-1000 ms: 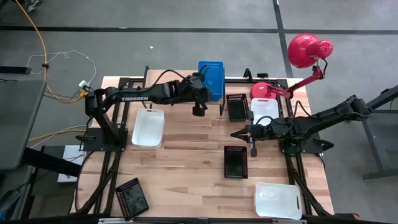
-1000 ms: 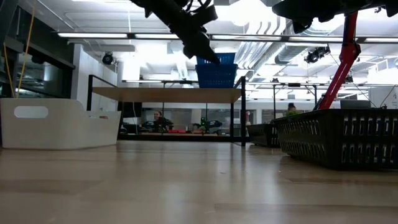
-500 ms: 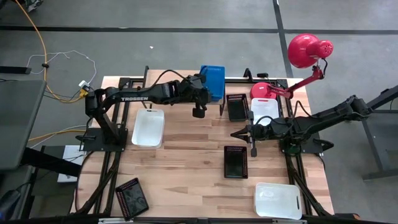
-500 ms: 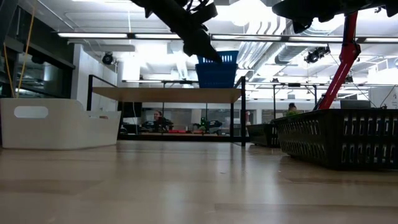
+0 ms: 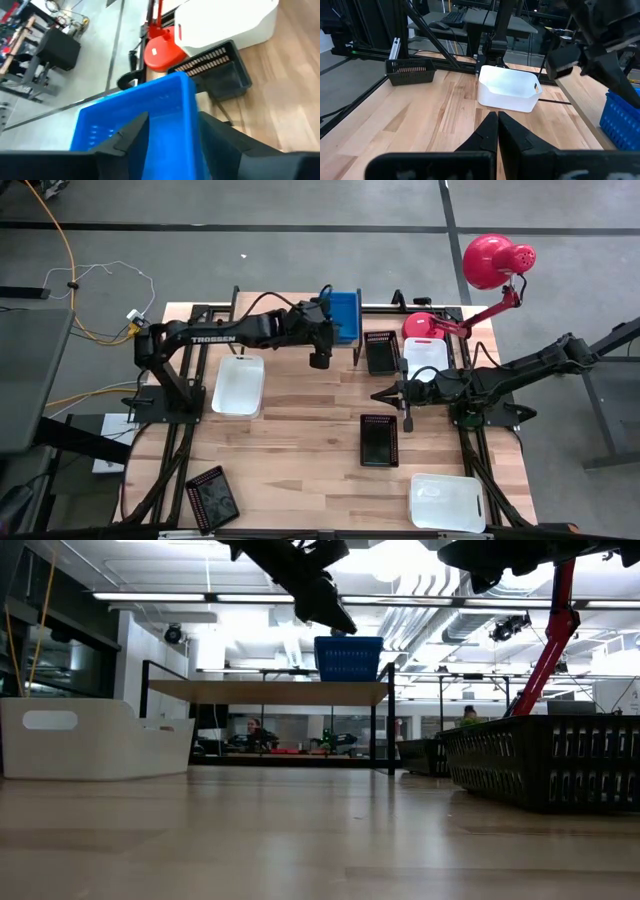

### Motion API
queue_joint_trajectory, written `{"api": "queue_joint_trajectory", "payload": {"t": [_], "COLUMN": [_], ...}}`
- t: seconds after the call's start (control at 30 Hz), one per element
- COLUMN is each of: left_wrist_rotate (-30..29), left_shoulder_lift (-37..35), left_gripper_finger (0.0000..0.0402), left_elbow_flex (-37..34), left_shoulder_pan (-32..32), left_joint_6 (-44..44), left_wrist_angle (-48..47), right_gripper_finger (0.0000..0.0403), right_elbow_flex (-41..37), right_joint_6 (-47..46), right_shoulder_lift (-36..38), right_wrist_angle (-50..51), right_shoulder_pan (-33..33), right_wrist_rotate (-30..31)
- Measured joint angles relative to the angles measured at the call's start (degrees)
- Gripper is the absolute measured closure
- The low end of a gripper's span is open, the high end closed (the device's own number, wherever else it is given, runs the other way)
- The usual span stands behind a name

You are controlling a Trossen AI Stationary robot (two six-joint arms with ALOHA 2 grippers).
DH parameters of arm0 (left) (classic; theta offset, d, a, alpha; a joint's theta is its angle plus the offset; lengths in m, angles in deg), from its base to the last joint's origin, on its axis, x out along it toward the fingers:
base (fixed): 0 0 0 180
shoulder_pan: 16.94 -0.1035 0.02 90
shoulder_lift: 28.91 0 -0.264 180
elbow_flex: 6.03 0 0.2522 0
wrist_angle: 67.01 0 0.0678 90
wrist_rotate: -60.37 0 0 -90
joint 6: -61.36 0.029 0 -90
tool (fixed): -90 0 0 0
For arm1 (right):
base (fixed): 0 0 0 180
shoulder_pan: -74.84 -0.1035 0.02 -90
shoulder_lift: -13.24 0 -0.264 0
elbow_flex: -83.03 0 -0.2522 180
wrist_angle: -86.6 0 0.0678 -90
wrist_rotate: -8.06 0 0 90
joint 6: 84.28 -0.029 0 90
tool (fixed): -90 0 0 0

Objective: Stack baskets on shelf by color
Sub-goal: Stack the blue bin on the blue bin on the shelf, then put the top right black bin on the shelf

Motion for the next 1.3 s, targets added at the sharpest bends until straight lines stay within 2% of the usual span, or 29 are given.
{"api": "queue_joint_trajectory", "payload": {"t": [0.23, 0.4, 0.57, 0.63, 0.73, 0.83, 1.07, 1.17, 1.3], "left_wrist_rotate": [-1.1, 6.5, 16.6, 17.3, 11.9, 7.4, 3.1, -3.4, -13.4], "left_shoulder_lift": [-5.3, -11.6, -16.5, -19.6, -25.3, -31.8, -48.3, -53.7, -58.2], "left_gripper_finger": [0.0241, 0.0266, 0.0326, 0.0358, 0.0394, 0.0392, 0.0400, 0.0401, 0.0401], "left_elbow_flex": [5.5, 5.5, 2.9, -1.9, -12.3, -23.8, -48.7, -56.8, -63.5], "left_shoulder_pan": [0.4, -0.1, -0.4, 0.8, 5.4, 9.6, 20.1, 25.9, 32.2], "left_joint_6": [-2.5, -9.4, -16.4, -18.3, -18.9, -21.1, -32.5, -34.8, -36.0], "left_wrist_angle": [-9.0, -13.1, -13.4, -9.6, 0.2, 9.1, 28.3, 38.1, 43.4], "right_gripper_finger": [0.0402, 0.0402, 0.0402, 0.0402, 0.0402, 0.0402, 0.0402, 0.0402, 0.0402], "right_elbow_flex": [0.0, 0.0, 0.0, 0.0, 0.0, 0.0, 0.0, 0.0, 0.0], "right_joint_6": [0.0, 0.0, -0.1, -0.2, -0.6, -0.6, -0.6, -1.0, -2.5], "right_shoulder_lift": [0.0, 0.0, 0.0, 0.0, 0.0, 0.0, 0.0, 0.0, 0.0], "right_wrist_angle": [-0.1, 0.0, 0.1, 0.1, 0.5, 1.1, 1.1, 1.1, 1.1], "right_shoulder_pan": [0.0, 0.0, 0.0, 0.0, 0.0, 0.0, 0.0, 0.0, 0.0], "right_wrist_rotate": [2.2, 2.7, 2.6, 2.4, 2.3, 2.3, 2.0, 2.0, 2.1]}}
